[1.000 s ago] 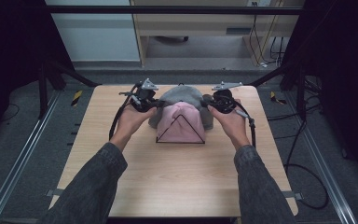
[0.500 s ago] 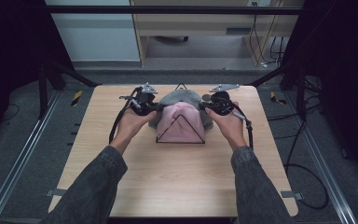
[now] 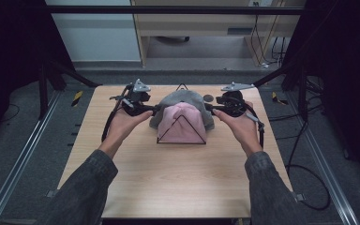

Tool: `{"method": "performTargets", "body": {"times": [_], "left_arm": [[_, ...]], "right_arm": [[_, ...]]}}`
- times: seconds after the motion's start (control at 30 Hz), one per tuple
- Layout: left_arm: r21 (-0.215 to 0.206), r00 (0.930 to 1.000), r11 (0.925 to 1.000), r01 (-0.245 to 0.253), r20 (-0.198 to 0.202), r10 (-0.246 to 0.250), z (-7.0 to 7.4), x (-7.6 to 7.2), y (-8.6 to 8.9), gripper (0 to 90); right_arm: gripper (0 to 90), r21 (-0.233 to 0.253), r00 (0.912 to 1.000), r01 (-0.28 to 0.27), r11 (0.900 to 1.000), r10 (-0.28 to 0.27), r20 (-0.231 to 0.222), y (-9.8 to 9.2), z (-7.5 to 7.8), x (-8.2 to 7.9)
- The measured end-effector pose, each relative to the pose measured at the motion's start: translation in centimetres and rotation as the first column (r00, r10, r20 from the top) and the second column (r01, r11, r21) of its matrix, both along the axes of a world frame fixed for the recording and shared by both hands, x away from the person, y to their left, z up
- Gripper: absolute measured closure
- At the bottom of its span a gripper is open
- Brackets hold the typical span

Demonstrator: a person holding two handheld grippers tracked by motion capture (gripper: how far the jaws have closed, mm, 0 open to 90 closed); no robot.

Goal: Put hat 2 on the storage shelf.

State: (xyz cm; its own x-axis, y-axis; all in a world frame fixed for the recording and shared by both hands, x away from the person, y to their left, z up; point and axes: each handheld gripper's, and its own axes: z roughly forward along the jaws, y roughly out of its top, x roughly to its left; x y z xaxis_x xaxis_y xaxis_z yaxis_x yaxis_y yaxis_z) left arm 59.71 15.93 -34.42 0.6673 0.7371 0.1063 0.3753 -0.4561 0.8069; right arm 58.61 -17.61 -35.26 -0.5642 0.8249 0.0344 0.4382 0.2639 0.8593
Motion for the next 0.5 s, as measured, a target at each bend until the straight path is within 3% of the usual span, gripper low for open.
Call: {"method": "performTargets", "body": {"times": [0.07,0.17,0.5], "left_arm": [[-0.012,0.9999,0.9999,0.010,-0.007,-0.010,0.2,-0.7,0.4,25.6],[0.012,0.9993,0.9995,0.030,-0.021,-0.029,0.2,-1.8,1.0,16.4],[0.011,0.9928,0.9950,0.100,-0.067,-0.099,-1.1,-6.0,2.7,7.3]], "right_arm": [[33.1,-0.001,0.9999,0.003,1.000,-0.003,0.011,-0.2,0.4,-0.9],[26.6,-0.013,0.9998,-0.007,1.000,0.008,0.020,-0.7,0.8,-2.2],[10.5,-0.044,1.0000,0.000,0.999,0.000,0.003,-1.8,0.5,-5.5]]}}
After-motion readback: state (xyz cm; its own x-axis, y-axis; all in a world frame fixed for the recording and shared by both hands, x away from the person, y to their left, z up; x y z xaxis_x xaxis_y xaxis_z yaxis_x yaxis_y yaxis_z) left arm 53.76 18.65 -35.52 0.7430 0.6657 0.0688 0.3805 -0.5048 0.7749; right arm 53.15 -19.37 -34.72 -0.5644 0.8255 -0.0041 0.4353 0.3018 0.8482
